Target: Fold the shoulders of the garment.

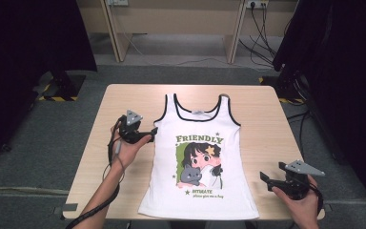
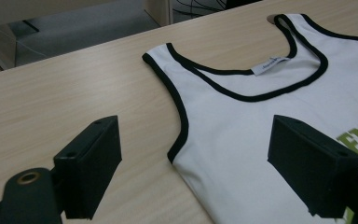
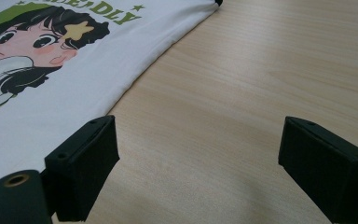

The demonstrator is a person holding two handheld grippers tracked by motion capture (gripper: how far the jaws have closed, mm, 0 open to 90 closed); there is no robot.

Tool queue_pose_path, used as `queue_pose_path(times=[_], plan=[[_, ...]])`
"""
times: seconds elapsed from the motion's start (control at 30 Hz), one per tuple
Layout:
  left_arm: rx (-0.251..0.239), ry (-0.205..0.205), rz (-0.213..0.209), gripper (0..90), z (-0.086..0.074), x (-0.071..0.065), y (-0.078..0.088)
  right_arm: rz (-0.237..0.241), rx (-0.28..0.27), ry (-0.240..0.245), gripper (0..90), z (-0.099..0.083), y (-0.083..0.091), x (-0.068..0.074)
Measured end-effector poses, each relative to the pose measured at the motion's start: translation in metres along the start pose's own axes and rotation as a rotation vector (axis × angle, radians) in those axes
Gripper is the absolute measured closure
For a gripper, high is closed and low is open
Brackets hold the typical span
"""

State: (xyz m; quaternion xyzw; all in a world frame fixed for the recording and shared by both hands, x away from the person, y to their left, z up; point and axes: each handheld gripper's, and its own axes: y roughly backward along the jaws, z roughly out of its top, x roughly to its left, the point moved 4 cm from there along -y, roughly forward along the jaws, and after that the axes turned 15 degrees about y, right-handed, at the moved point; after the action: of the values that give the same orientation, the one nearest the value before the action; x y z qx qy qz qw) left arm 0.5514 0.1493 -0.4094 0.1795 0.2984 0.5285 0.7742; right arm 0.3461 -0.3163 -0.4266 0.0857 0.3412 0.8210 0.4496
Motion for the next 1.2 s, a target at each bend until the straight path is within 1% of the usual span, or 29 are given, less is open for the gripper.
queue_pose_path(times=[0.07, 0.13, 0.27, 0.4, 0.47, 0.53, 0.73, 0.77, 0.8, 0.87, 0.93, 1.03, 1.1, 1.2], plan=[[0.0, 0.0, 0.0, 16.8, 0.0, 0.0, 0.0, 0.0, -0.003, -0.003, 12.4, 0.0, 0.001, -0.001], [0.006, 0.021, 0.003, 16.9, 0.008, 0.0, -0.012, 0.0, -0.003, -0.003, 12.4, 0.0, 0.001, -0.001], [0.021, 0.052, 0.008, 17.5, 0.017, 0.0, -0.028, 0.005, -0.004, -0.002, 12.3, 0.0, 0.0, 0.0], [0.046, 0.083, 0.015, 18.4, 0.023, 0.001, -0.047, 0.016, -0.001, -0.001, 12.2, 0.0, 0.0, 0.001], [0.056, 0.108, 0.02, 19.0, 0.025, 0.0, -0.055, 0.02, -0.003, 0.002, 12.1, 0.001, -0.001, 0.001], [0.07, 0.119, 0.021, 20.1, 0.025, -0.001, -0.063, 0.019, -0.004, 0.004, 12.1, 0.001, 0.0, 0.002], [0.109, 0.131, 0.036, 21.3, 0.021, -0.006, -0.085, 0.021, -0.009, 0.005, 12.0, 0.002, 0.0, 0.002], [0.109, 0.131, 0.036, 21.4, 0.021, -0.006, -0.085, 0.022, -0.01, 0.005, 12.0, 0.002, 0.0, 0.002], [0.121, 0.137, 0.04, 21.5, 0.02, -0.007, -0.092, 0.022, -0.011, 0.005, 12.0, 0.002, 0.0, 0.002], [0.131, 0.142, 0.042, 22.3, 0.02, -0.008, -0.098, 0.022, -0.013, 0.006, 12.0, 0.002, 0.001, 0.002], [0.142, 0.143, 0.05, 22.9, 0.019, -0.01, -0.103, 0.024, -0.014, 0.009, 12.0, 0.002, 0.001, 0.002], [0.162, 0.13, 0.061, 23.7, 0.018, -0.012, -0.109, 0.028, -0.013, 0.01, 12.0, 0.002, 0.0, 0.003], [0.174, 0.139, 0.065, 24.4, 0.017, -0.013, -0.113, 0.032, -0.01, 0.014, 11.9, 0.002, 0.0, 0.004], [0.19, 0.136, 0.069, 25.3, 0.017, -0.015, -0.118, 0.038, -0.01, 0.02, 11.9, 0.003, 0.0, 0.005]])
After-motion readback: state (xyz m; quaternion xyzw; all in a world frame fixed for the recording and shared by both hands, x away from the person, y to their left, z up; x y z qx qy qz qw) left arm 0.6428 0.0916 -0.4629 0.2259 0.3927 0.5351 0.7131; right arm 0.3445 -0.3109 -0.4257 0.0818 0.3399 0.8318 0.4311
